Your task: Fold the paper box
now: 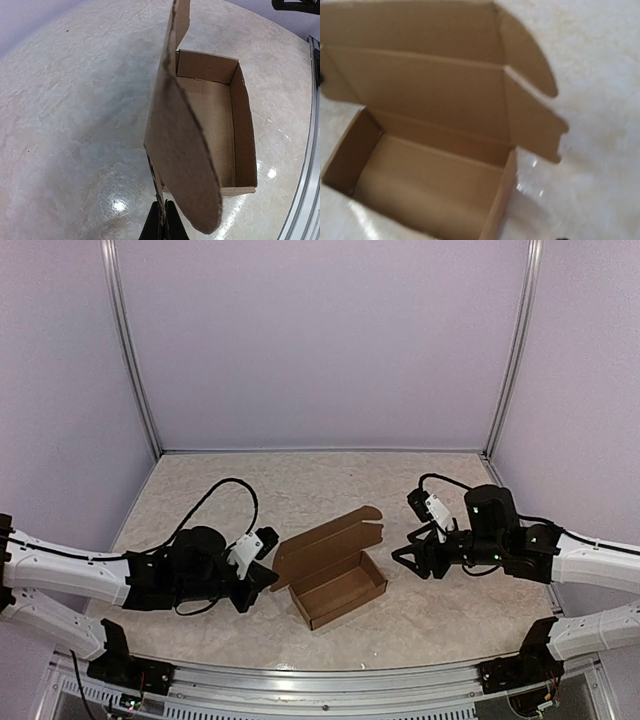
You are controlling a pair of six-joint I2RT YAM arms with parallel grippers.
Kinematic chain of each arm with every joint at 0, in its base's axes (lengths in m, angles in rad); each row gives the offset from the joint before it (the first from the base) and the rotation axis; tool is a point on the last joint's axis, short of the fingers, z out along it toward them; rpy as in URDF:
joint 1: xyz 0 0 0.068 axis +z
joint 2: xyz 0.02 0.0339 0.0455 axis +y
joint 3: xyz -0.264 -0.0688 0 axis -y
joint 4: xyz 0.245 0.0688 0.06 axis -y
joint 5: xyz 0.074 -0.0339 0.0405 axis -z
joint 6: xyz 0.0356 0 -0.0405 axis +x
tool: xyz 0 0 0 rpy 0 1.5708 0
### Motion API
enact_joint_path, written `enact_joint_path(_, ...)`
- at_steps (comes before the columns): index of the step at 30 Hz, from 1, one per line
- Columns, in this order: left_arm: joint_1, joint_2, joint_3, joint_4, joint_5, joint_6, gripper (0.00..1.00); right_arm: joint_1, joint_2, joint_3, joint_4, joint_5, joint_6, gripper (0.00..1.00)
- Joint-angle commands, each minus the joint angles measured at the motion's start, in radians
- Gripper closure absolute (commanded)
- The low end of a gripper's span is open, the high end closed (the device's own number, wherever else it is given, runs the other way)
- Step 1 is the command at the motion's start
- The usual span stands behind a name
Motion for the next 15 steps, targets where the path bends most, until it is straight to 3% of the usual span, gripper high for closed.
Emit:
enact_joint_path(1,0.004,-0.030,0.026,-0.037,0.030,0.019,1.00,-0.039,0.041,-0.025,0.149,-0.023,-0.055,0.38)
enact_joint_path(15,0.002,-0.051,-0.001,-0.038,0.044,0.018,1.00,-0.161,0.317,0.083,0.311,-0.270,-0.113,0.41)
